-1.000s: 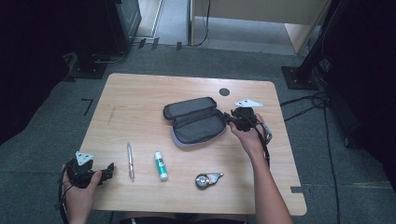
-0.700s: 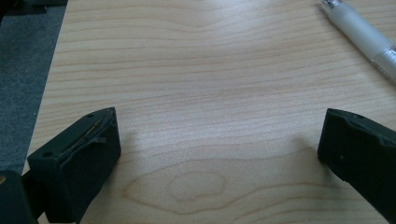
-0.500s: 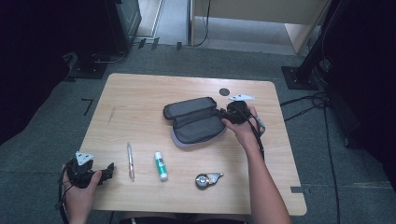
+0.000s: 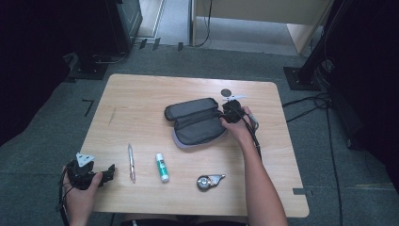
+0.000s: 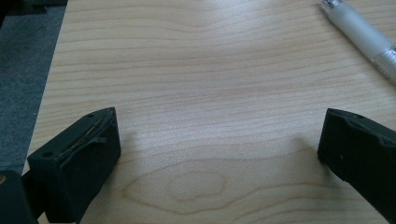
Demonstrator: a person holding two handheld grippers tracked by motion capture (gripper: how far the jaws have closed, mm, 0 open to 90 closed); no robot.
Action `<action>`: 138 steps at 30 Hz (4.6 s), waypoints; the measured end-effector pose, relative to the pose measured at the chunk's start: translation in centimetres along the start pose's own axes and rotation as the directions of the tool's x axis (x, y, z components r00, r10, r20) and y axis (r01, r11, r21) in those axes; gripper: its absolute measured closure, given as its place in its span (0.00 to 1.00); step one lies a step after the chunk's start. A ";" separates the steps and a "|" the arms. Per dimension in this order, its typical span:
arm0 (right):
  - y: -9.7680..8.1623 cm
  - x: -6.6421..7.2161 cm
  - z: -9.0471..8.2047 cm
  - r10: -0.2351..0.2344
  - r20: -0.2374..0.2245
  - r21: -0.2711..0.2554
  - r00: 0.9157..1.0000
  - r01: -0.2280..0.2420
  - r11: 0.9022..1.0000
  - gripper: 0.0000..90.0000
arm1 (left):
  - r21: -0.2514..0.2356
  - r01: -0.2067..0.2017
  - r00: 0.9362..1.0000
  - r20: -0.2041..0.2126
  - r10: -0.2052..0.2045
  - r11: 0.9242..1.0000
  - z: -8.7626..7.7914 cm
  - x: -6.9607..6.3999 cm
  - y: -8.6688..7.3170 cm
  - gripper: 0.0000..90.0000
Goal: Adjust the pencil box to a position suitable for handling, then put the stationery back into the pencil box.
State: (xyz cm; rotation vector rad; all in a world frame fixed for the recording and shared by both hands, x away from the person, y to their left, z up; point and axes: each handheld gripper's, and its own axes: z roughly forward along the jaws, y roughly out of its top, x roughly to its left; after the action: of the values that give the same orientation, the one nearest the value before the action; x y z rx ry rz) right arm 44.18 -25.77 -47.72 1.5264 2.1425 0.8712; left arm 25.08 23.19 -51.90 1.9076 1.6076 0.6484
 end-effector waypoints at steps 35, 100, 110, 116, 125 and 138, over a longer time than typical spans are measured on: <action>-6.0 1.7 -4.9 0.295 0.063 0.011 0.953 -0.296 0.955 0.99 | 0.000 0.000 1.000 0.000 0.000 1.000 0.0 0.0 0.0 0.00; -17.2 7.2 -12.9 -0.154 -0.269 -0.108 0.951 0.129 0.986 0.25 | -0.001 -0.003 1.000 0.001 0.003 1.000 0.0 0.0 0.0 0.00; -17.4 8.7 -11.8 -0.231 -0.322 -0.114 0.918 0.205 0.972 0.25 | -0.001 -0.002 1.000 0.001 0.002 1.000 0.0 0.0 0.0 0.00; -17.6 9.7 -11.0 -0.291 -0.350 -0.110 0.890 0.269 0.957 0.24 | 0.000 -0.002 1.000 0.002 0.002 1.000 0.0 0.0 0.0 0.00; -18.5 9.7 -10.6 -0.323 -0.339 -0.093 0.884 0.310 0.946 0.27 | 0.000 -0.002 1.000 0.002 0.002 1.000 0.0 0.0 0.0 0.00; -18.8 10.8 -10.6 -0.343 -0.295 -0.134 0.892 0.317 0.939 0.35 | -0.001 -0.003 1.000 0.001 0.003 1.000 0.0 0.0 0.0 0.00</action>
State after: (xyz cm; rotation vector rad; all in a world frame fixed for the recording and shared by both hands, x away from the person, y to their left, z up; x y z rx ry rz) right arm 20.63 -22.70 -51.87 0.9877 2.4561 1.1204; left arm 25.08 23.15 -51.89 1.9095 1.6042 0.6484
